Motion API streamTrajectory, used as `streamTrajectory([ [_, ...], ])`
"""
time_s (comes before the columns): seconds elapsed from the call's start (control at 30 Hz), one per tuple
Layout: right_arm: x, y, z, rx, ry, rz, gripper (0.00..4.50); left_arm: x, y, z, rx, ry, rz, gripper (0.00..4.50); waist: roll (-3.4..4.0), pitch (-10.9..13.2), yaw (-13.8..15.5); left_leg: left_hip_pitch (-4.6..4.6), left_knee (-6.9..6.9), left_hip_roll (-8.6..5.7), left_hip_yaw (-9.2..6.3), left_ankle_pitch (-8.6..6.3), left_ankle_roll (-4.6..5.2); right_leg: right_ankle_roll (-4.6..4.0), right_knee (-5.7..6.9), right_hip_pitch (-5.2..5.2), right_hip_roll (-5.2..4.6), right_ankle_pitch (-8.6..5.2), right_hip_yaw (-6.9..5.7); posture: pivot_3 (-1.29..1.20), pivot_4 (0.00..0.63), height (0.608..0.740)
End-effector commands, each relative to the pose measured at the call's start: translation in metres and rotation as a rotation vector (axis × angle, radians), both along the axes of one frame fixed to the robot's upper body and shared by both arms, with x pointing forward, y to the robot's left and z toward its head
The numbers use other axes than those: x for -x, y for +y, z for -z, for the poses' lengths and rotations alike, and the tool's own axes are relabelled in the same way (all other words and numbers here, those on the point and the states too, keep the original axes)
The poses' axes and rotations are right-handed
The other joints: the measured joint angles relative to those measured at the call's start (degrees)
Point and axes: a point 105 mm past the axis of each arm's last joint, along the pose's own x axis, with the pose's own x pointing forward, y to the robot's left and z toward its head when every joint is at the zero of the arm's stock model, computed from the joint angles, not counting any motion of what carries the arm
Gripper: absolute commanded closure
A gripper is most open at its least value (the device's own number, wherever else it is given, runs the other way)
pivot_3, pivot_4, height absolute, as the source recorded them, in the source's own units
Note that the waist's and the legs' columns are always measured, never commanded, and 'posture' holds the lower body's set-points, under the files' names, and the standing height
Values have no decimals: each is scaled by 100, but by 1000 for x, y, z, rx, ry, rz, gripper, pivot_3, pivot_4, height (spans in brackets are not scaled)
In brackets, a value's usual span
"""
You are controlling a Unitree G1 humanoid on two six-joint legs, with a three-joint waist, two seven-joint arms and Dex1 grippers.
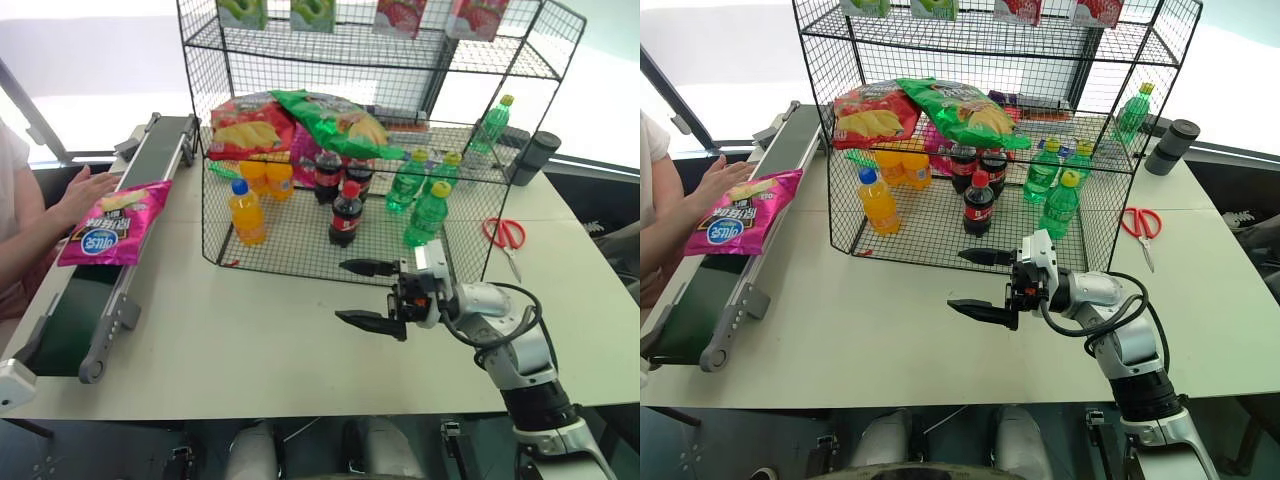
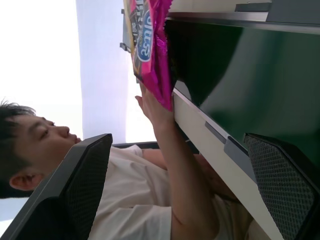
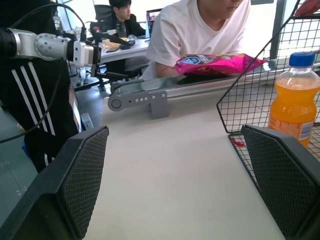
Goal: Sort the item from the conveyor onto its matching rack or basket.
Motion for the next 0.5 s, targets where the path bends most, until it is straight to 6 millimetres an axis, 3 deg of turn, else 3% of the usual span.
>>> streamTrajectory([
  [0.03, 1, -3, -10, -24, -39, 25, 45, -6, 1, -6, -17, -23, 2, 0, -2, -1, -1, 0, 0, 0, 0, 0, 0, 0, 0, 0, 0, 0, -1, 0, 150, 726],
  [0.5, 4, -5, -5, 17, -58, 49, 45, -23, -4, 3, 5, -18, 24, 0, -1, -1, -5, 1, 0, 0, 7, 0, 0, 1, 4, -2, 6, 0, -2, 0, 150, 726],
])
